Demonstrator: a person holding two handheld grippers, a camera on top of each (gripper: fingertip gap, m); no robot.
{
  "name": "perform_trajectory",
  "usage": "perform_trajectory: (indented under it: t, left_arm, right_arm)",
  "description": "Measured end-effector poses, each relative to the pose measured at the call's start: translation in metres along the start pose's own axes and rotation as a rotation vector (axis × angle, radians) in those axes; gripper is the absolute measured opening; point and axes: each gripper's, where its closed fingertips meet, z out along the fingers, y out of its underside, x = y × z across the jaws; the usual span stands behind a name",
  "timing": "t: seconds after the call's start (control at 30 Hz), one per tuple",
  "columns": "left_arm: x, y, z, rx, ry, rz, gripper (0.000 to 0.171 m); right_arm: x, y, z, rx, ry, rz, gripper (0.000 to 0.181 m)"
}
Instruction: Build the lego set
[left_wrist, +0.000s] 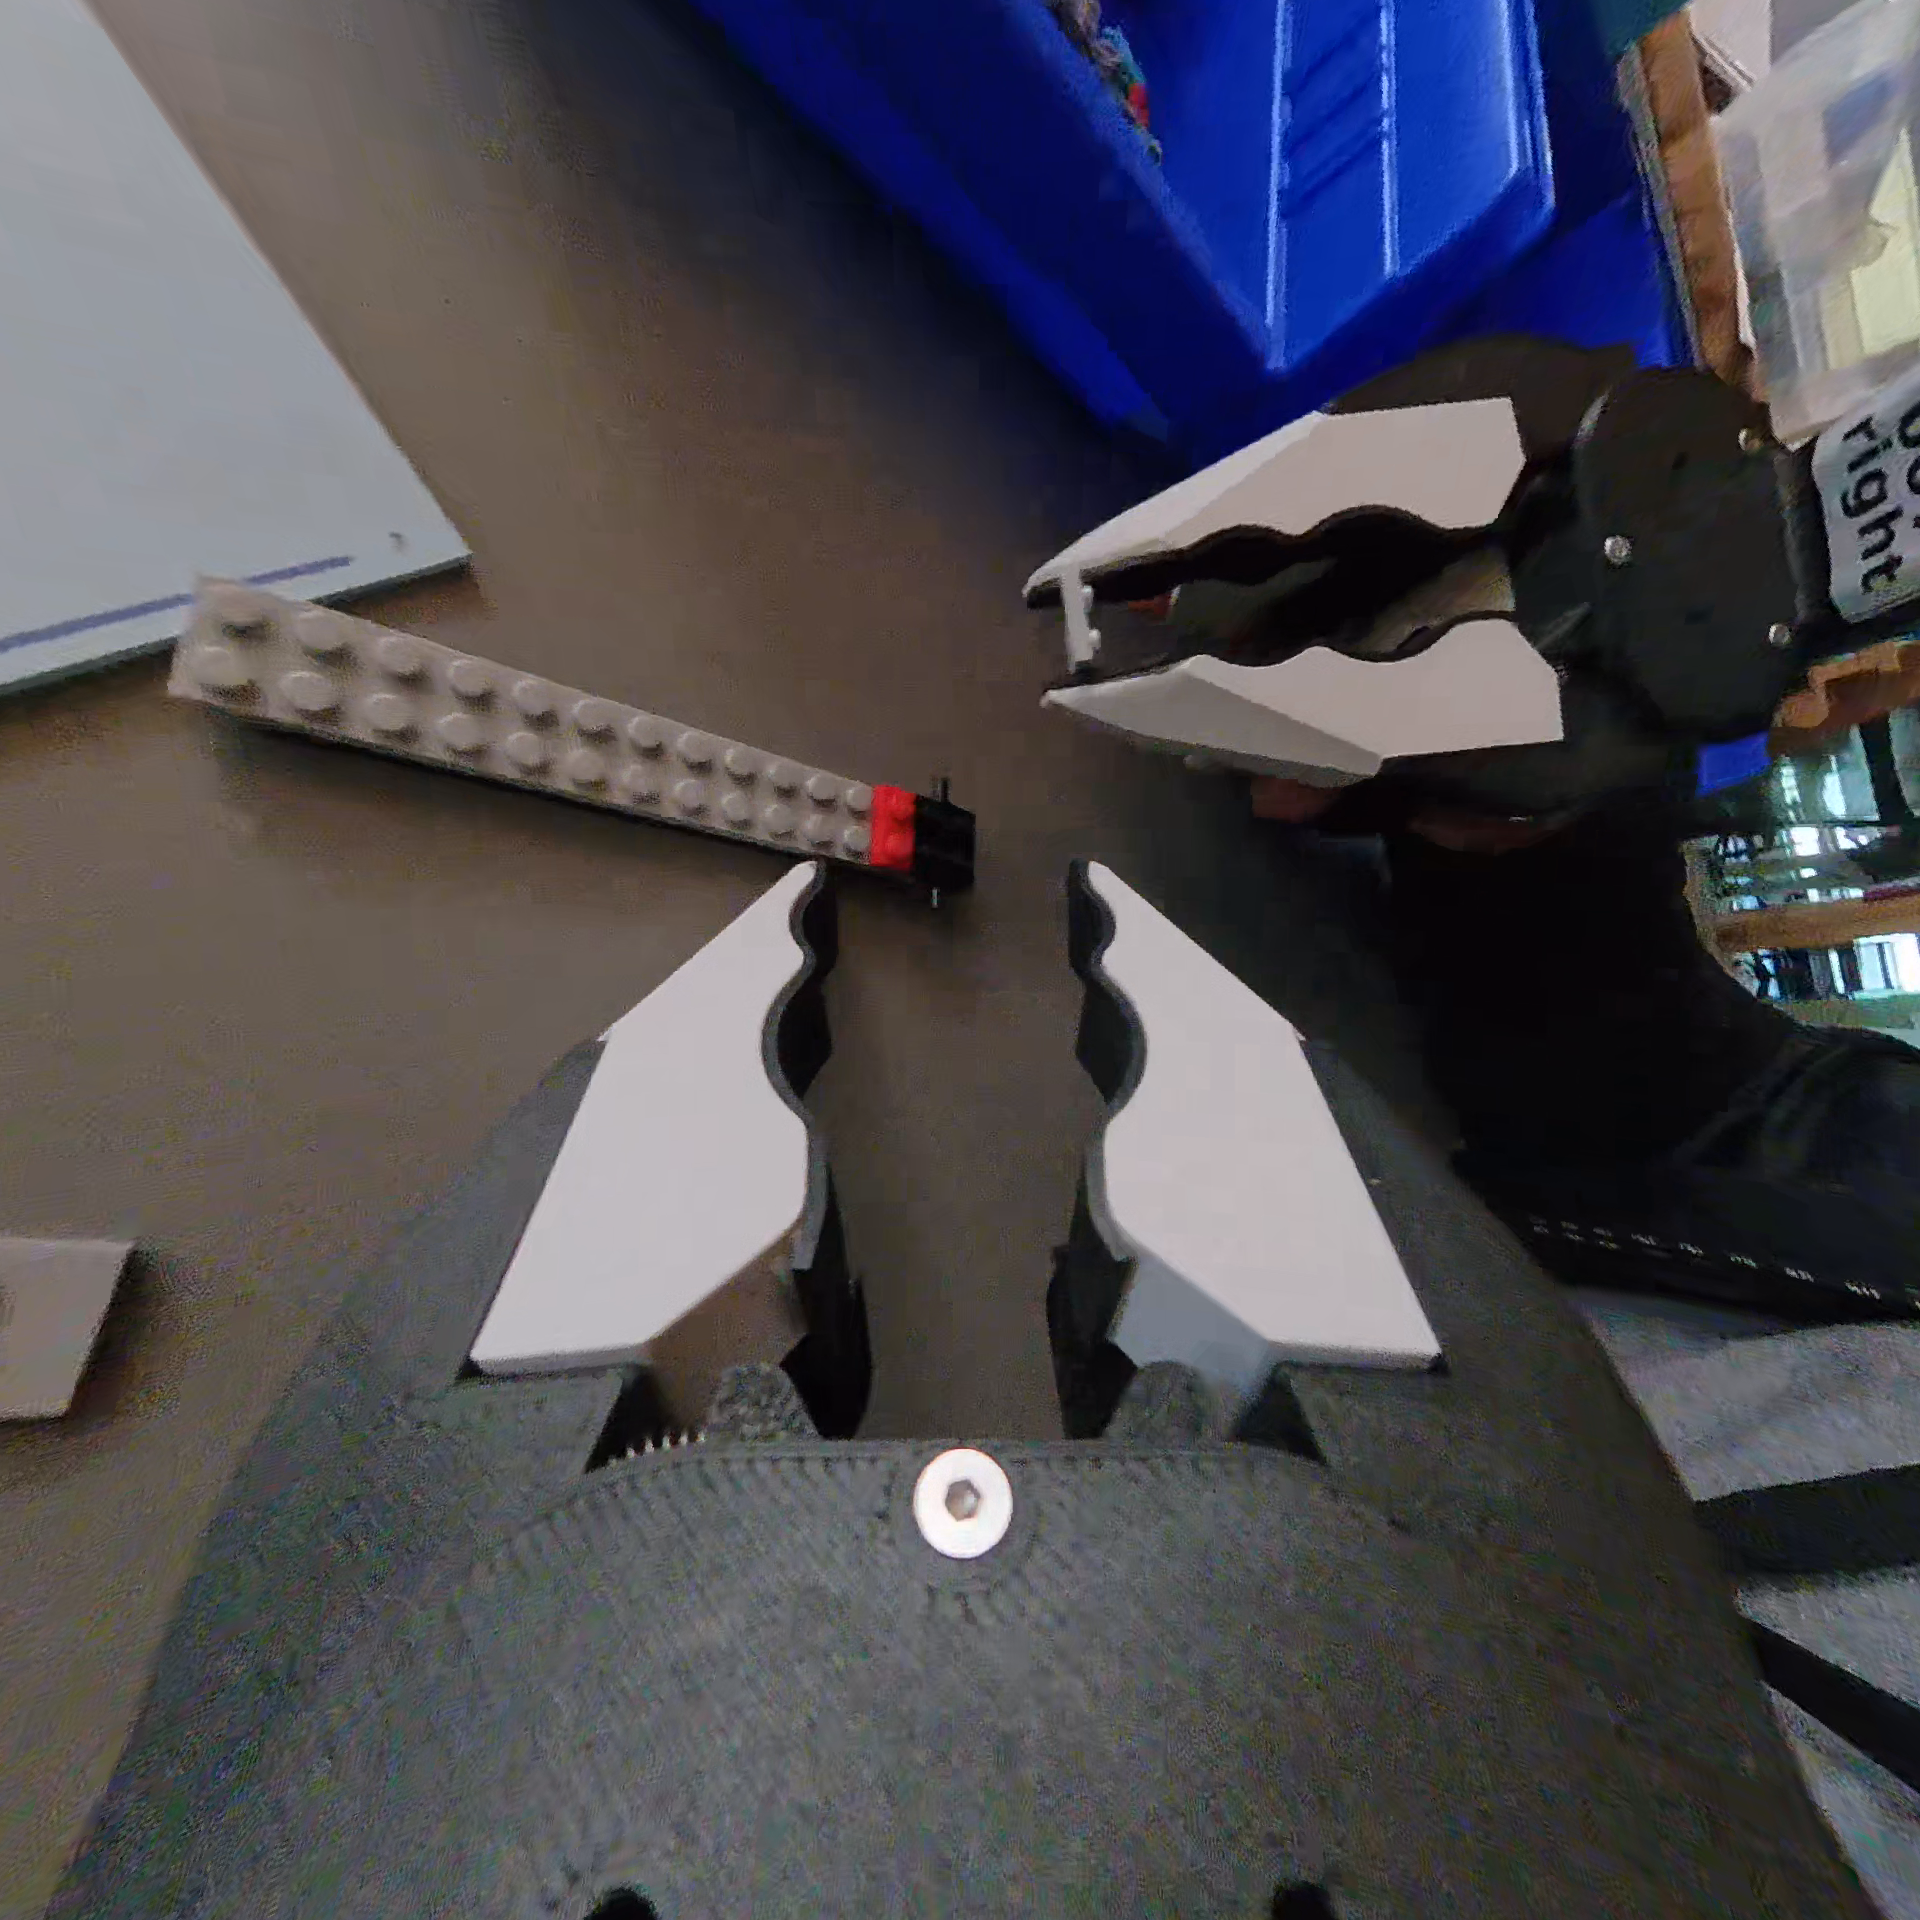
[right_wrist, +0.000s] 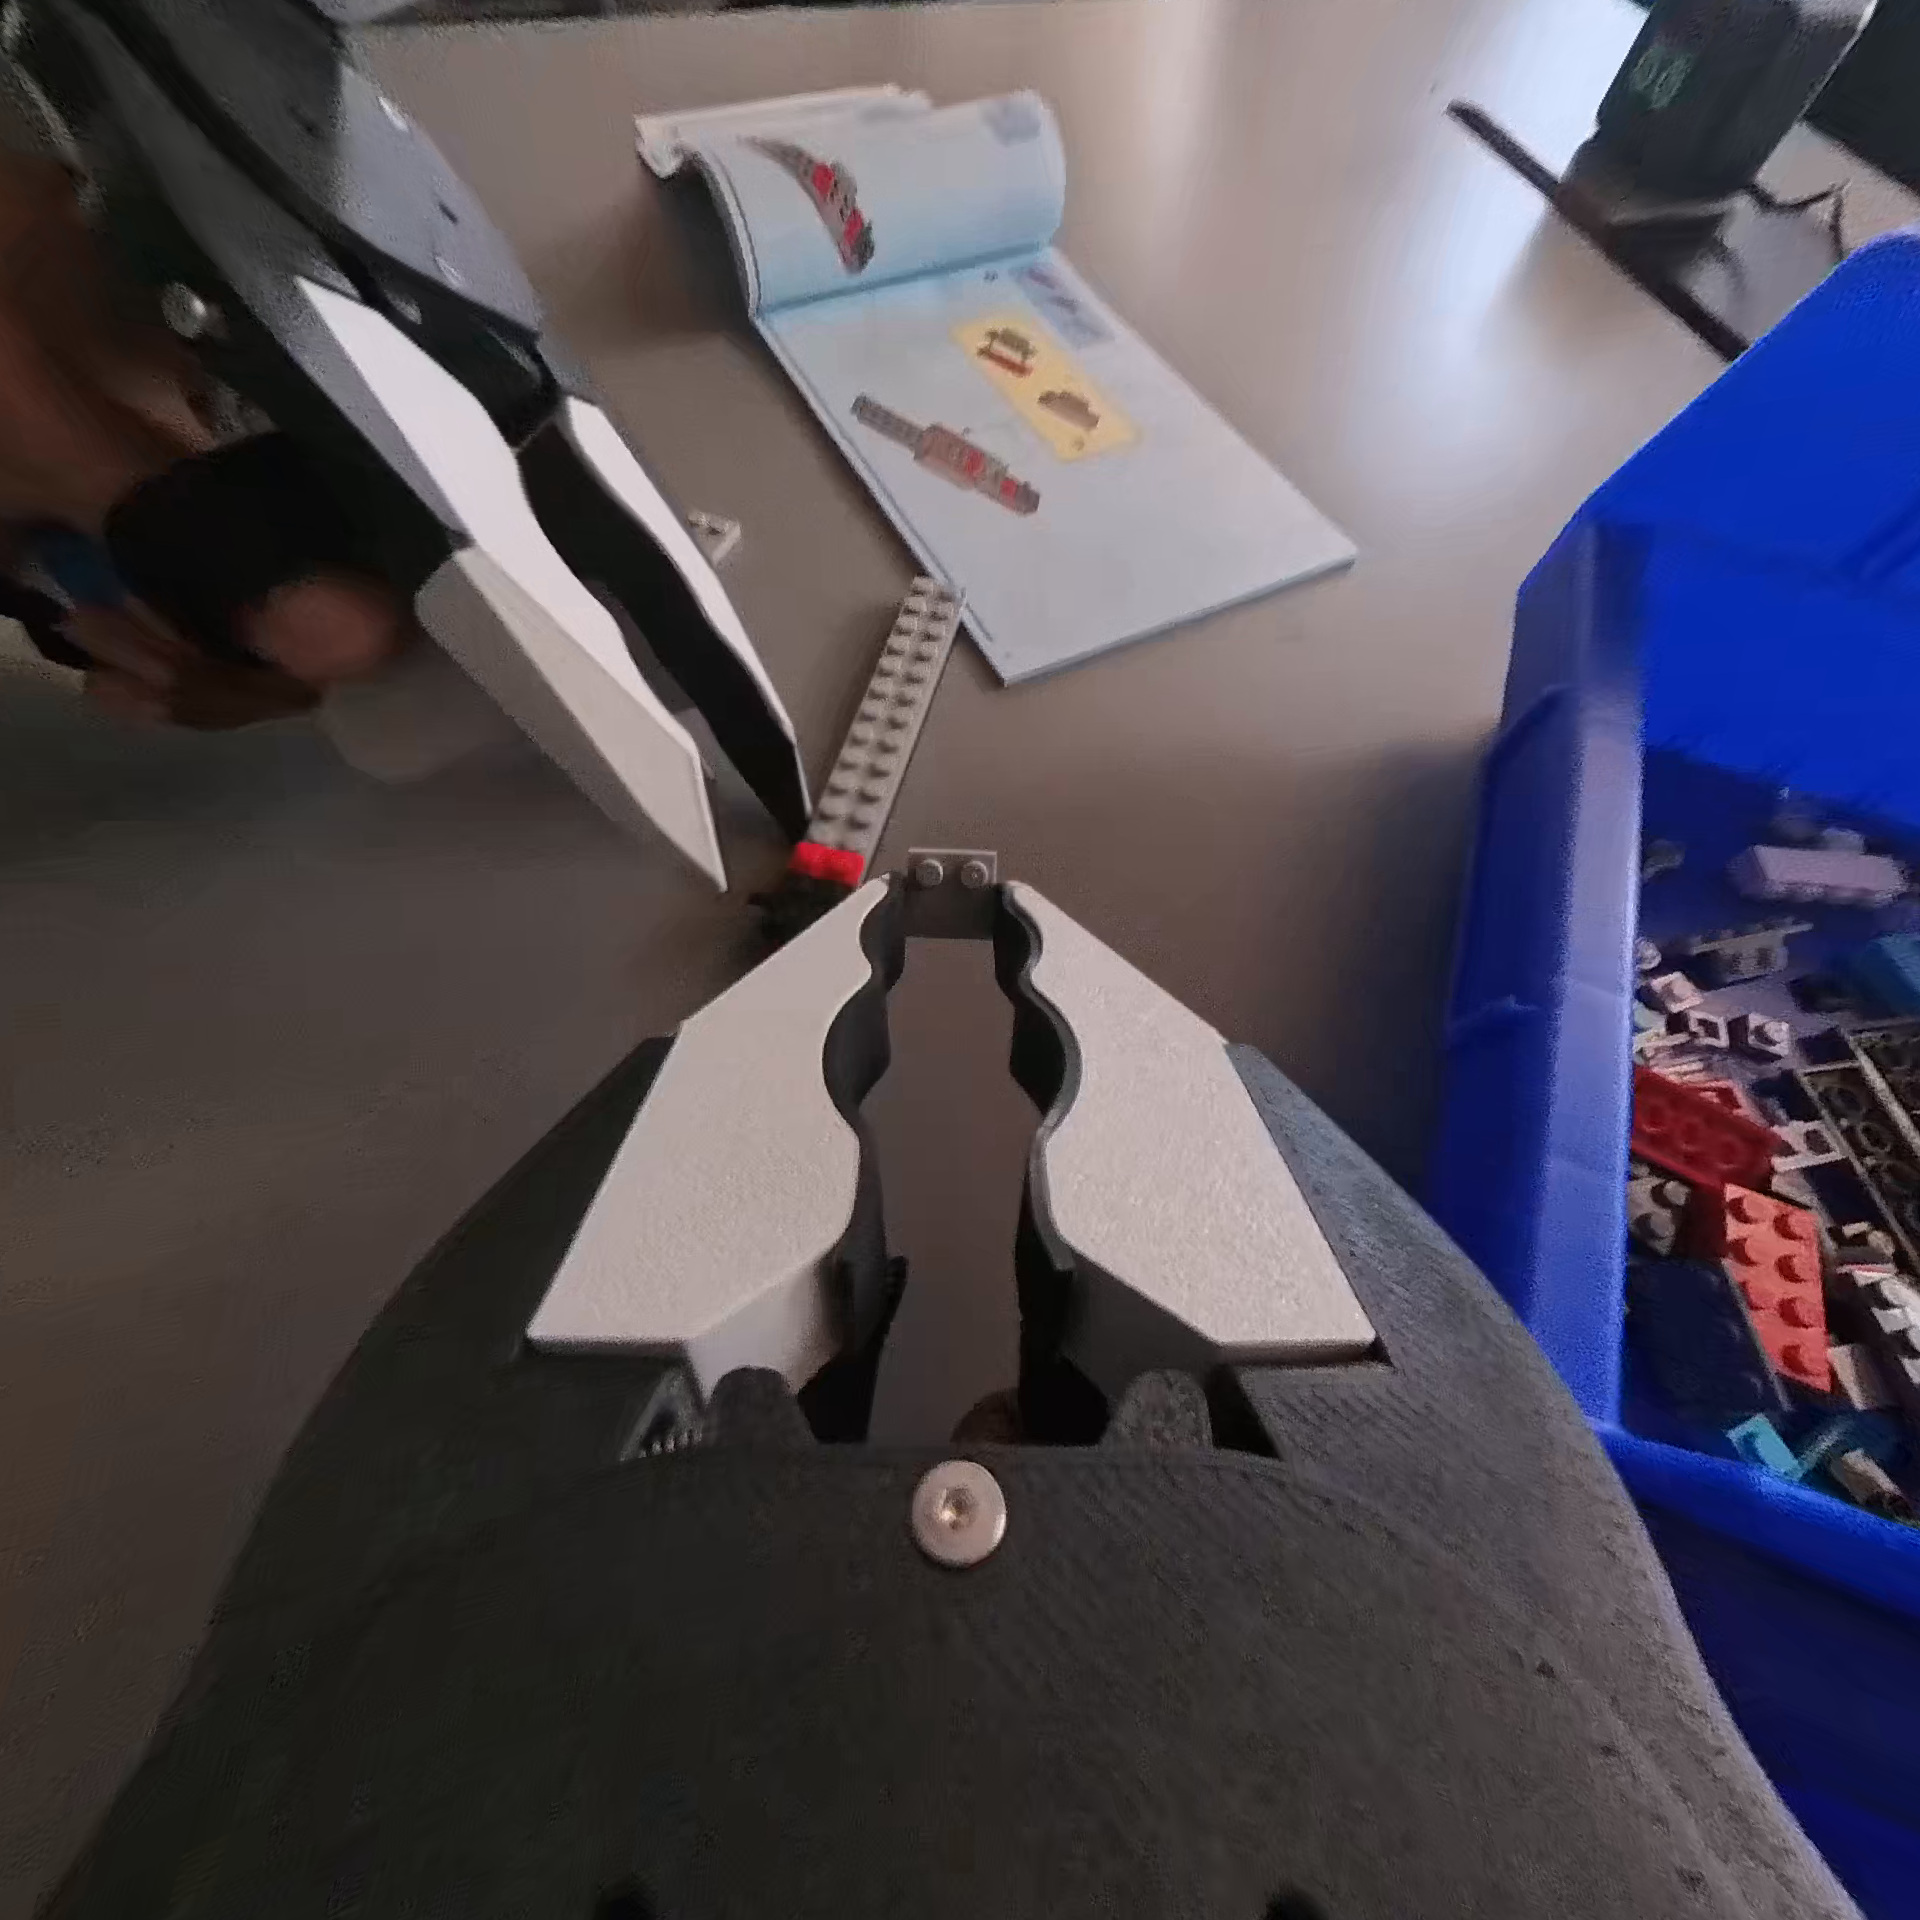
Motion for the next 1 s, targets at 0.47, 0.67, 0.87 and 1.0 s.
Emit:
perform_trajectory:
  t: [0.47,0.67,0.87,1.0]
  left_arm:
    - [-0.005,0.003,-0.010,0.038,-0.024,0.009,0.045]
    - [-0.006,0.000,-0.010,0.032,-0.028,0.028,0.048]
    - [0.007,0.013,-0.009,-0.054,0.045,0.093,0.050]
    - [0.008,0.019,-0.012,-0.075,0.029,0.160,0.052]
  right_arm:
    - [0.015,0.024,0.018,-0.204,0.088,0.053,0.019]
    - [-0.019,0.022,0.030,-0.233,-0.037,-0.051,0.020]
    - [-0.046,0.022,0.027,-0.229,-0.139,-0.085,0.020]
    - [-0.045,0.022,0.021,-0.213,-0.141,-0.057,0.020]
